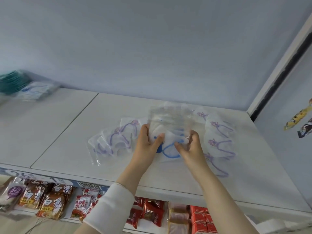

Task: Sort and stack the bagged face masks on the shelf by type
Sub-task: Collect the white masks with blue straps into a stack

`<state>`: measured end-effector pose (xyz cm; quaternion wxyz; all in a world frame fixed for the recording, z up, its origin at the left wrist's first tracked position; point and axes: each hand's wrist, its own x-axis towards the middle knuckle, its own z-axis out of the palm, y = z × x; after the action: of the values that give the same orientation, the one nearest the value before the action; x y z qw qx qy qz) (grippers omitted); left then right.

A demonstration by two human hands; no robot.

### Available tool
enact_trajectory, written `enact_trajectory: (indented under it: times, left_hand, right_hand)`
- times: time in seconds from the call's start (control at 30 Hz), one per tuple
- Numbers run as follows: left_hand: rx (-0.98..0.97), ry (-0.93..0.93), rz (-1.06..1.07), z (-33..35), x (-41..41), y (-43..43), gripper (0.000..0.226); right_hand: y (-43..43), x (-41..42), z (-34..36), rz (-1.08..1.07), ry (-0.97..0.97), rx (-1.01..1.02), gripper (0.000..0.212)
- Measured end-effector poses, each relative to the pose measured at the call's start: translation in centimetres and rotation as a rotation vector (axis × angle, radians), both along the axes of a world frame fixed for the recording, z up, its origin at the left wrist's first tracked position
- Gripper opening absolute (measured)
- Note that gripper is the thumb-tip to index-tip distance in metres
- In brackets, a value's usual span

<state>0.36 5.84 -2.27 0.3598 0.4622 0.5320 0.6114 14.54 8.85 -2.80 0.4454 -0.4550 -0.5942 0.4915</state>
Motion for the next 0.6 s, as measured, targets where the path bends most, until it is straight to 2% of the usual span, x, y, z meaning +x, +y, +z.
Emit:
enact_trajectory:
  times: [0.17, 0.3, 0.4, 0.43, 0.53, 0.6]
  left_hand:
    - [-0.079, -0.205, 0.097, 1.9, -3.5, 0.4, 0.016]
    - [-0.128, -0.169, 0.083, 3.3, -8.9, -0.4, 0.027]
    - [-0.147, -0.158, 0.106, 4.4, -15.0, -1.4, 0.045]
    - [-0.137, -0.156, 0.124, 4.7, -17.3, -1.8, 0.043]
    - [-0.108, -0.09, 0.188, 4.4, -24.9, -2.6, 0.011]
    - [-0.126, -0.059, 0.223, 3.9, -29.9, -2.9, 0.012]
  right_hand:
    - [0.0, -2.1, 1.7, 0.134, 0.077, -0.085, 0.025]
    - [0.0, -7.4, 2.5, 0.112, 0.125, -0.127, 0.014]
    - [-0.2, -12.8, 2.9, 0.12, 0.127, -0.116, 0.014]
    - [-0.4, -14.9, 3.0, 0.126, 0.123, -0.118, 0.013]
    - [-1.2, -21.9, 2.5, 0.139, 0.117, -0.144, 0.011]
    - [-1.9, -26.7, 1.8, 0.139, 0.112, -0.185, 0.016]
